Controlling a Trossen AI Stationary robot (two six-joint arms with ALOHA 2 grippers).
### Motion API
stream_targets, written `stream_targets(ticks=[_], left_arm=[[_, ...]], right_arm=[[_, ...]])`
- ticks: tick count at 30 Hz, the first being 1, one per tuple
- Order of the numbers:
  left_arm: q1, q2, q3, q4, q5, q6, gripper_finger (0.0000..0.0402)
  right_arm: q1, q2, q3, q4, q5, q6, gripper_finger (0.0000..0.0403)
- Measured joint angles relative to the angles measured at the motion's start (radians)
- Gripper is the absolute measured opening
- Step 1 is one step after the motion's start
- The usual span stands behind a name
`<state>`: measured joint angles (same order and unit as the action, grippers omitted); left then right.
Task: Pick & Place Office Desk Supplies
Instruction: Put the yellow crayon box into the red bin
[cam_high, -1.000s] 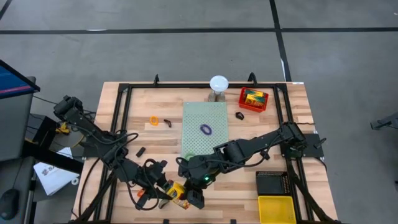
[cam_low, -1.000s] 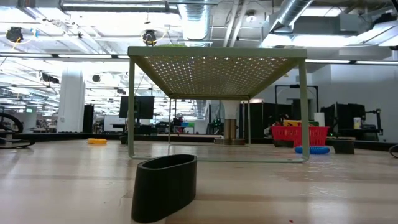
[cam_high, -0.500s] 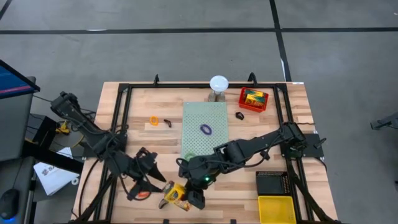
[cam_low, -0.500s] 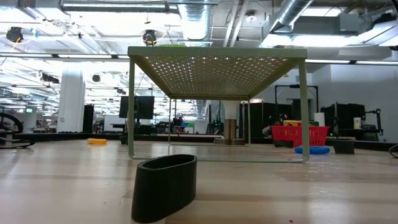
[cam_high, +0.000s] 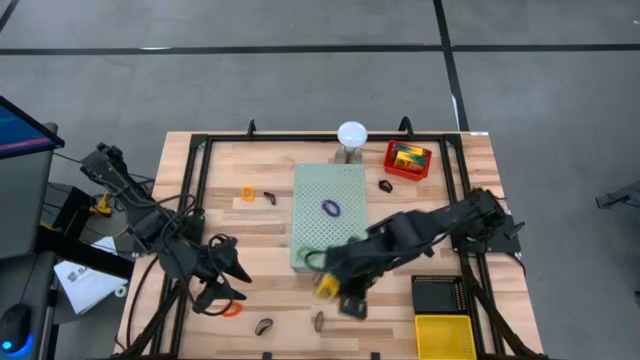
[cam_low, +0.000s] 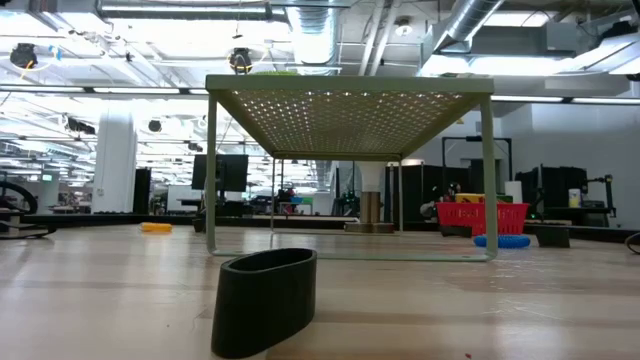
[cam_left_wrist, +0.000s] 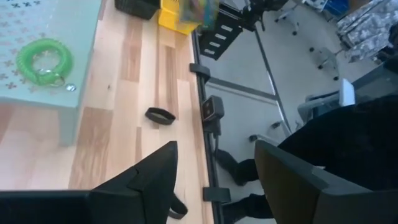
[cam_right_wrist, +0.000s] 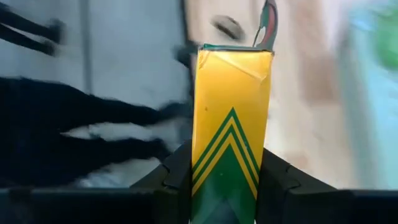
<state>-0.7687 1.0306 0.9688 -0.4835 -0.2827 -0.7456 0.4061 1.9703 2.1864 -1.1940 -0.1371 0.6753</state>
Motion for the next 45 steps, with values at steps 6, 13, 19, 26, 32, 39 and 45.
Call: stream_targets(ticks=[6,13,19,26,32,39,45], left_arm=[[-0.006,0.000,0.000,-0.030,-0.035,0.000,0.0207],[0.006,-0.010,-0.001,-0.174,-0.087,0.010,0.0210],[0.034,-0.091,0.000,-0.253,-0.160,0.024,0.0210],[0.169,-0.180,0.000,-0.268,-0.226,0.079,0.0210],[0.327,-0.191,0.000,-0.252,-0.214,0.141,0.0210],[0.448,-0.183,0.000,-0.182,-0.204,0.219,0.0210],[0.486,-0.165,0.000,-0.145,-0.203,0.279,0.0210]], right_arm=[[-0.027,-0.103,0.000,-0.369,0.194,-0.013,0.0112],[-0.131,-0.269,-0.110,-0.369,0.225,-0.019,0.0107],[-0.298,-0.451,-0.356,-0.385,0.236,-0.123,0.0114],[-0.572,-0.605,-0.667,-0.336,0.164,-0.444,0.0115],[-0.831,-0.592,-0.766,-0.288,0.104,-0.779,0.0115],[-1.029,-0.489,-0.769,-0.211,0.075,-1.003,0.0115],[-1.111,-0.478,-0.769,-0.136,0.073,-1.103,0.0116]])
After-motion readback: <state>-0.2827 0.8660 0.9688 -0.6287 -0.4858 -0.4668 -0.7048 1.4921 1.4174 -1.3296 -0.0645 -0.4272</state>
